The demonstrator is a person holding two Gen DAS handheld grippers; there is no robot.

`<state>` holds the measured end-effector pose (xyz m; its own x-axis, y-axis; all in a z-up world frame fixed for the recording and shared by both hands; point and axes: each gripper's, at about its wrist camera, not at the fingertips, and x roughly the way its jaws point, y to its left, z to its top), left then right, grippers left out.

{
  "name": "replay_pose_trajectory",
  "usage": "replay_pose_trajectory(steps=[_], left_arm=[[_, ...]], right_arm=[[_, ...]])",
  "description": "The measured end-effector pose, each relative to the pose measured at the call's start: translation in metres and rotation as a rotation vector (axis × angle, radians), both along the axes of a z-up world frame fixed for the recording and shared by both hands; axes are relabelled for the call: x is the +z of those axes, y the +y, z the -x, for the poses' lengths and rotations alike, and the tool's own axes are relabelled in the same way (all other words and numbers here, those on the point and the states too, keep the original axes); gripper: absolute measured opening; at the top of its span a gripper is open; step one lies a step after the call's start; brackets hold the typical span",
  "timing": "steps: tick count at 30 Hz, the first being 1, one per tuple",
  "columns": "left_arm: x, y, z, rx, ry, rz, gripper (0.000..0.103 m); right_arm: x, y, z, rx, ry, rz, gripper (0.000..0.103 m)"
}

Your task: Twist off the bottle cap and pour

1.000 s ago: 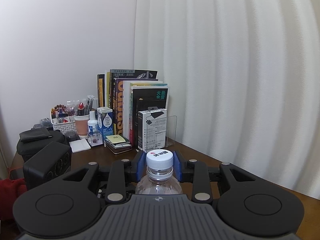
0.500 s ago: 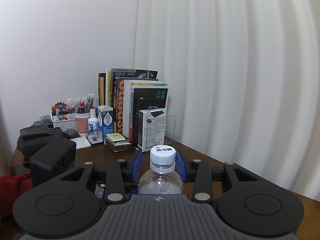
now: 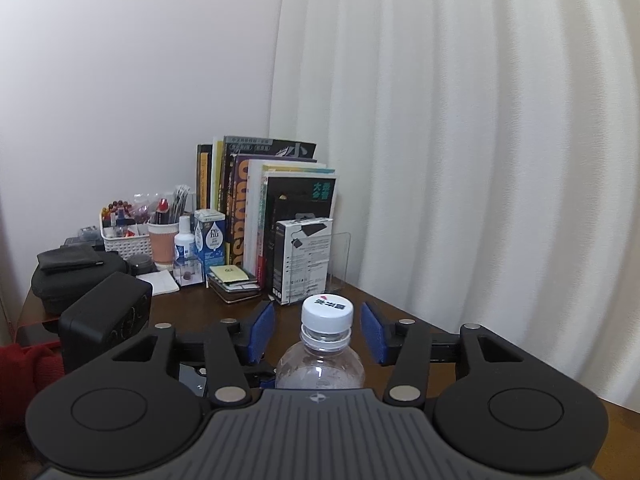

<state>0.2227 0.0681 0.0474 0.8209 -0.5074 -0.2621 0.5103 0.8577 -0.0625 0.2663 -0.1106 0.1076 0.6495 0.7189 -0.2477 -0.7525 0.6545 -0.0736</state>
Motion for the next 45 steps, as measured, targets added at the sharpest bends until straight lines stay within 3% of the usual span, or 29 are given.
replay_pose_trajectory(steps=[13, 24, 37, 45], left_arm=[[0.001, -0.003, 0.001, 0.006, 0.003, -0.007, 0.059], [0.000, -0.003, 0.001, 0.007, 0.002, -0.005, 0.059], [0.001, -0.002, 0.003, 0.010, 0.002, -0.006, 0.059], [0.001, -0.001, 0.004, 0.010, 0.002, -0.004, 0.059]], right_arm=[[0.000, -0.004, 0.019, -0.002, -0.014, 0.009, 0.052], [0.000, 0.000, 0.001, -0.031, -0.003, -0.015, 0.056], [-0.001, -0.003, 0.024, -0.018, -0.029, 0.007, 0.056], [0.001, 0.002, 0.005, -0.040, -0.012, -0.028, 0.057]])
